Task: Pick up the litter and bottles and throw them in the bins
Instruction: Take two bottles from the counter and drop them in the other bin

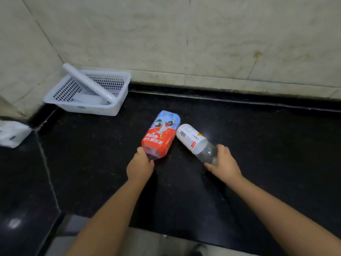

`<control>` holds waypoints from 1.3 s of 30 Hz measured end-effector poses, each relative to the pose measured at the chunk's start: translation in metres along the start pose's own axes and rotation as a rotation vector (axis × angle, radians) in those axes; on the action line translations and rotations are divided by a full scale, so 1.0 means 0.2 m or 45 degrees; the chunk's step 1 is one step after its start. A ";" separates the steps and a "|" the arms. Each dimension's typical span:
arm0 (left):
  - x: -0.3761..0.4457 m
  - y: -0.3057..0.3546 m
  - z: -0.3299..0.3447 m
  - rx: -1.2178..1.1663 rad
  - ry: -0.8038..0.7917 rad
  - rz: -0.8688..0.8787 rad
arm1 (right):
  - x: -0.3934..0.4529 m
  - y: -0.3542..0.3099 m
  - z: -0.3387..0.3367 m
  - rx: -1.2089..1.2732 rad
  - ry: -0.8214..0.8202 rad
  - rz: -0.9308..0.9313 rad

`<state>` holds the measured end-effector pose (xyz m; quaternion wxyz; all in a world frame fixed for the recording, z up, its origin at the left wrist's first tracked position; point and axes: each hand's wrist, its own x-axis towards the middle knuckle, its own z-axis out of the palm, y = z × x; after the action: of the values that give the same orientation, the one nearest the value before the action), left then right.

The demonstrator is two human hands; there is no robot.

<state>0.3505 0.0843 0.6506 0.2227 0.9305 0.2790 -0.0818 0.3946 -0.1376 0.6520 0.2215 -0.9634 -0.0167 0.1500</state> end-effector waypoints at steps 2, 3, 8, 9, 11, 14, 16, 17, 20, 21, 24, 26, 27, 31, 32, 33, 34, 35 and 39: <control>0.06 -0.01 -0.05 -0.064 0.028 0.067 | 0.01 -0.01 -0.04 0.075 0.077 0.015; 0.10 0.00 -0.09 -0.082 0.048 0.136 | 0.01 -0.03 -0.06 0.103 0.130 0.013; 0.27 0.25 -0.34 0.023 0.111 0.648 | -0.08 -0.14 -0.24 0.139 0.405 0.122; 0.27 0.33 -0.37 0.059 0.112 0.772 | -0.12 -0.15 -0.28 0.125 0.458 0.166; 0.22 0.51 -0.38 0.163 0.098 1.027 | -0.25 -0.14 -0.34 0.115 0.575 0.295; -0.02 0.80 -0.31 0.267 0.036 1.403 | -0.55 -0.03 -0.44 0.094 0.768 0.529; -0.29 0.97 -0.23 0.328 0.005 1.665 | -0.81 0.08 -0.49 0.053 0.892 0.709; -0.45 1.04 -0.19 0.354 -0.014 1.790 | -0.96 0.14 -0.51 0.032 0.954 0.813; -0.99 1.16 -0.03 0.328 -0.041 2.228 | -1.45 0.33 -0.52 -0.006 1.105 1.116; -1.18 1.18 0.01 0.330 -0.027 2.434 | -1.62 0.39 -0.51 -0.014 1.147 1.210; -1.72 1.20 0.17 0.318 0.043 2.822 | -2.14 0.55 -0.43 -0.026 1.254 1.485; -2.10 1.17 0.30 0.300 0.000 3.026 | -2.48 0.64 -0.35 -0.029 1.310 1.648; -2.29 1.15 0.35 0.298 -0.019 3.117 | -2.64 0.69 -0.30 -0.031 1.328 1.718; -3.03 1.04 0.63 0.305 -0.097 3.365 | -3.26 0.91 -0.15 -0.066 1.356 1.905; -3.21 1.01 0.69 0.296 -0.131 3.398 | -3.40 0.97 -0.11 -0.063 1.347 1.951; -3.38 0.98 0.74 0.291 -0.170 3.423 | -3.54 1.02 -0.08 -0.054 1.330 1.995; -3.53 0.96 0.80 0.280 -0.211 3.437 | -3.65 1.07 -0.06 -0.044 1.316 2.027; -3.67 0.93 0.82 0.299 -0.255 3.450 | -3.77 1.12 -0.03 -0.035 1.313 2.052; -4.16 0.86 0.94 0.455 -0.385 3.438 | -4.14 1.33 0.06 0.069 1.298 2.185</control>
<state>-0.2512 -0.5319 0.7766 0.0346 0.4743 -0.8775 0.0624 -0.4081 -0.4544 0.7593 0.0408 -0.5933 0.7854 -0.1718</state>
